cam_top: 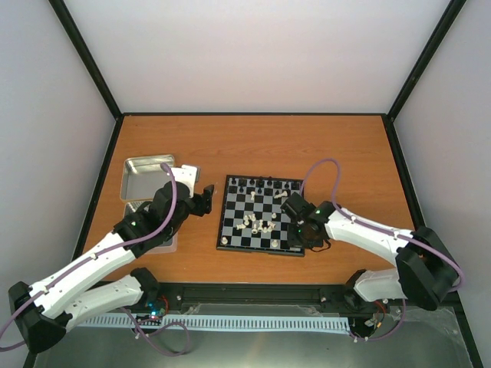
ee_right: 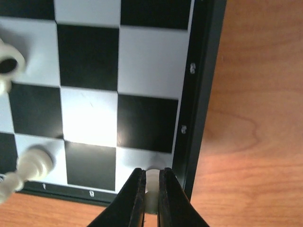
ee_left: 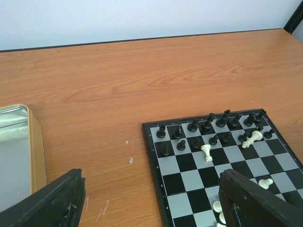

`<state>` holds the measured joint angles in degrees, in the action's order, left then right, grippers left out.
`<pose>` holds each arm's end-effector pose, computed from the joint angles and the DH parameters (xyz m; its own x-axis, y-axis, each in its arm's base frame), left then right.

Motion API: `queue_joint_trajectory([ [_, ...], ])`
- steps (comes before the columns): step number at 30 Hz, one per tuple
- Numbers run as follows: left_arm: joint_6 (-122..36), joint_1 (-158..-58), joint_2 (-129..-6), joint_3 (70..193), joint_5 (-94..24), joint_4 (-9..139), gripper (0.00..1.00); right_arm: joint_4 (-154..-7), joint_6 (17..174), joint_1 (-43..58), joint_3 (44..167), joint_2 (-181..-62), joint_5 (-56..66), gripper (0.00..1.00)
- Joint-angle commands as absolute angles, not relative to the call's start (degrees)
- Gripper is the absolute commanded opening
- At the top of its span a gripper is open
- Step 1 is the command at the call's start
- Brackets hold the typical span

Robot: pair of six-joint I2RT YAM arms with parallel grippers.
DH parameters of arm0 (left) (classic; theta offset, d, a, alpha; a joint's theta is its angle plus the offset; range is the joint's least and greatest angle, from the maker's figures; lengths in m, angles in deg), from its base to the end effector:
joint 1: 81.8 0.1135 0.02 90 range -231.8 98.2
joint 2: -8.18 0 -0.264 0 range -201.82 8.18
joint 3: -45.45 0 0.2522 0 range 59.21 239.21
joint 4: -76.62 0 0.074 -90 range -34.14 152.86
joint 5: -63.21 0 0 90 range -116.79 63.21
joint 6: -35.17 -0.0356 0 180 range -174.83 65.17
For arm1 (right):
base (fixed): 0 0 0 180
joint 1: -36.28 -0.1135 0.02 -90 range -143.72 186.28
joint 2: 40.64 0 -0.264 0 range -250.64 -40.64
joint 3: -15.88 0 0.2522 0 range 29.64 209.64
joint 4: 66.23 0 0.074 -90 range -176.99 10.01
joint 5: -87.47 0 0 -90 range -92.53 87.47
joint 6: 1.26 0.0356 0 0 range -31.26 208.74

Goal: Set up the chess pieces on the board
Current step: Place the chess piece on the chessboard.

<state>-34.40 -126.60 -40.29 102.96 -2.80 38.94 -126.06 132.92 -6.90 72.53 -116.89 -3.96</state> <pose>0.1433 -0.1219 0.2997 -0.4550 0.0024 -0.8905 0.2473 0.9610 -0.1237 0.1573 0.1464 0.1776 -0.9885 0.0278 -0.1486 0.0114 0.9938 0.1102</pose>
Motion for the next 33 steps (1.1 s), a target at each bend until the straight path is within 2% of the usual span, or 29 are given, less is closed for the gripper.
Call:
queue_joint_trajectory([
  [1,-34.4,-126.2,-39.6,103.2,-2.8,39.8,0.78,-126.0,137.2,-8.4,69.9,-113.7,-2.6,0.04],
  [24,-34.3,-126.3,-40.4,103.0,-3.5,40.0,0.79,-122.2,136.5,-8.5,70.9,-115.7,-3.2,0.05],
  [33,-34.4,-126.2,-40.6,103.0,-3.4,39.9,0.79,-122.6,138.6,-8.3,73.2,-118.2,-11.1,0.05],
])
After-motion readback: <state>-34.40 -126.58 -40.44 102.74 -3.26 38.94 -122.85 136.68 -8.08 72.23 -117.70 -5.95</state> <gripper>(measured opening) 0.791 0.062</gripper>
